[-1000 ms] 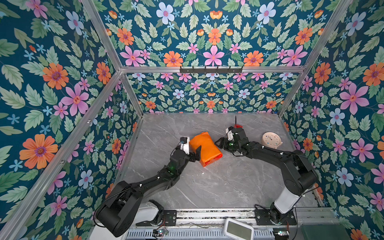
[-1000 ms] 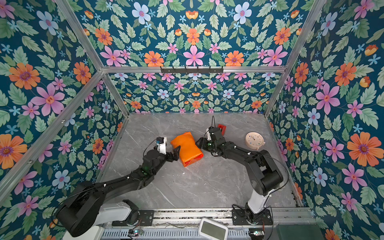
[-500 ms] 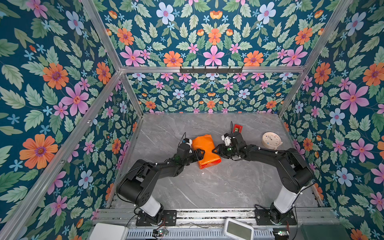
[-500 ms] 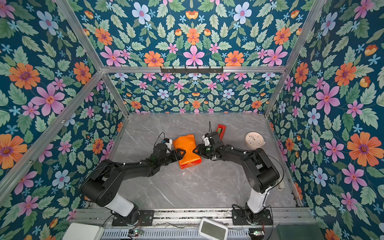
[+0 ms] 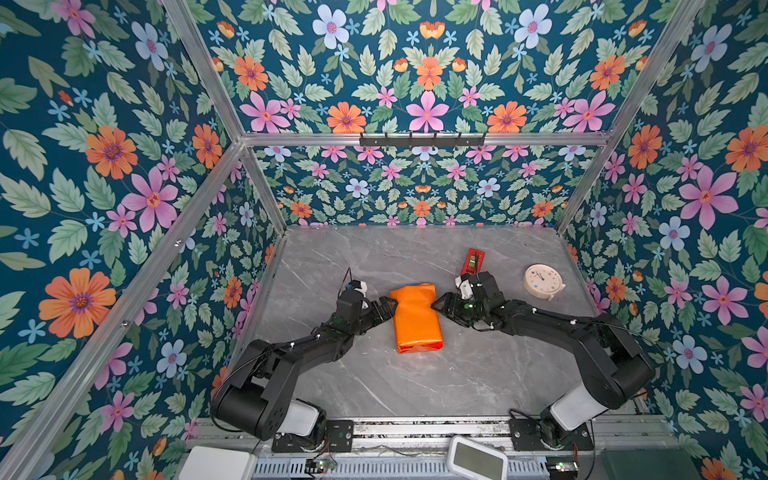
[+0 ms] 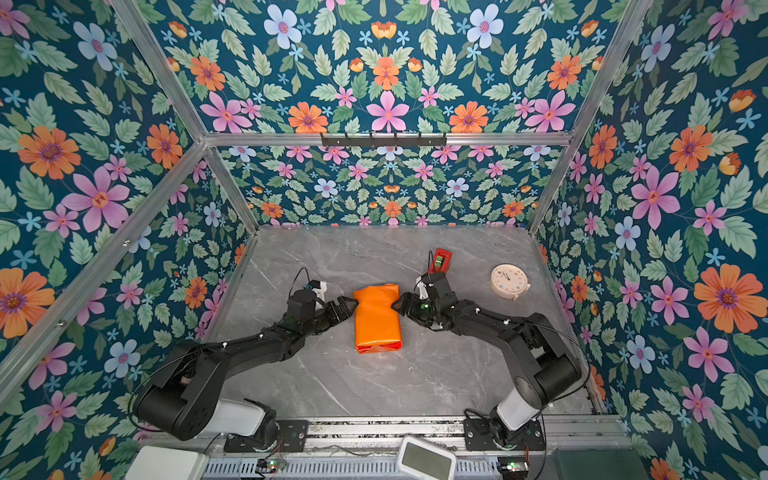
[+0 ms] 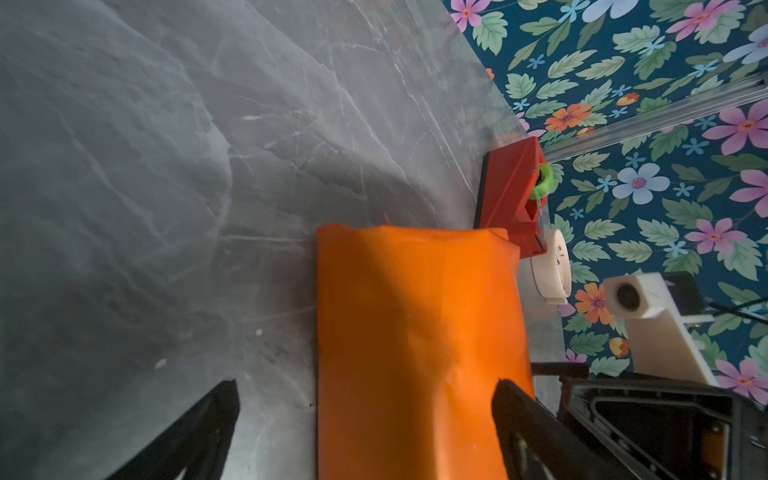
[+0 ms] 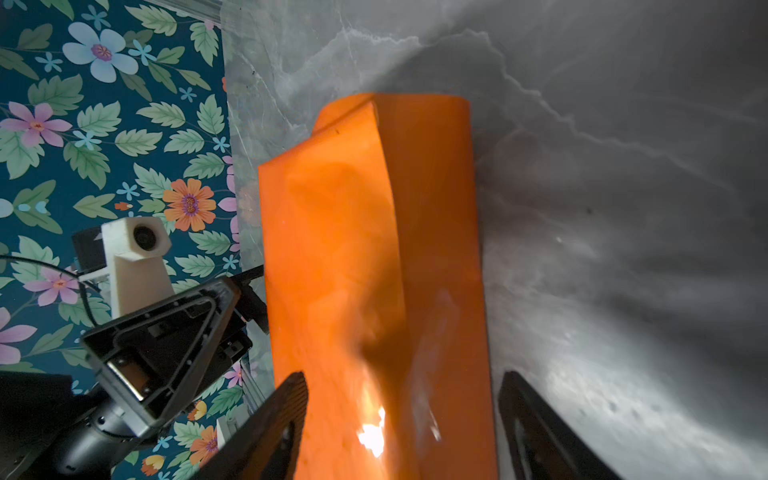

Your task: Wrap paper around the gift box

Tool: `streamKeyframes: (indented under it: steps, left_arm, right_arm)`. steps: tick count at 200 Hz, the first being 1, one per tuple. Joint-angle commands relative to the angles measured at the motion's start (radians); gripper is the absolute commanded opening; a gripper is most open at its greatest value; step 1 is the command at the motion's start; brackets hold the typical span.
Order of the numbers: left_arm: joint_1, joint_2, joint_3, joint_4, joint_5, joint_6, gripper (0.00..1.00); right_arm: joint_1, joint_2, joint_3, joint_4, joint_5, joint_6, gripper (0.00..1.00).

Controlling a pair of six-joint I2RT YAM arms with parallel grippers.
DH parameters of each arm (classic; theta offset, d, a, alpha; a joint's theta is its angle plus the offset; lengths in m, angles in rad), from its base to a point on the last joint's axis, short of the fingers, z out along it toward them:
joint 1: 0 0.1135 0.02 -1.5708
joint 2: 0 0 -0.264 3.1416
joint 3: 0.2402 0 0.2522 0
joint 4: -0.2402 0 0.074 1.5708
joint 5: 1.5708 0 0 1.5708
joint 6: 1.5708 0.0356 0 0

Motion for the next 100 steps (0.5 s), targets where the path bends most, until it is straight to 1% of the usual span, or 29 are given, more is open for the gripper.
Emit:
streamKeyframes:
  steps: [1, 18, 44, 57, 68, 81, 100]
  left_arm:
    - [0.000, 0.055, 0.038, 0.069, 0.073, -0.034, 0.96]
    - [-0.014, 0.086, 0.031, 0.136, 0.108, -0.078, 0.93]
    - [-0.064, 0.098, 0.023, 0.163, 0.108, -0.109, 0.93]
    - [-0.078, 0.107, 0.017, 0.205, 0.115, -0.134, 0.92]
    - [-0.078, 0.117, 0.019, 0.242, 0.128, -0.150, 0.92]
    - [-0.078, 0.123, 0.040, 0.246, 0.127, -0.150, 0.92]
    - [-0.078, 0.127, 0.078, 0.242, 0.132, -0.150, 0.93]
  right_arm:
    - [-0.002, 0.071, 0.061, 0.011, -0.029, -0.003, 0.76]
    - [0.001, 0.110, 0.092, 0.021, -0.047, 0.014, 0.76]
    - [0.014, 0.116, 0.080, 0.050, -0.056, 0.032, 0.75]
    - [0.020, 0.116, 0.069, 0.088, -0.072, 0.051, 0.74]
    - [0.025, 0.121, 0.068, 0.121, -0.093, 0.070, 0.74]
    - [0.026, 0.125, 0.076, 0.151, -0.112, 0.087, 0.73]
    - [0.026, 0.103, 0.095, 0.157, -0.104, 0.085, 0.73]
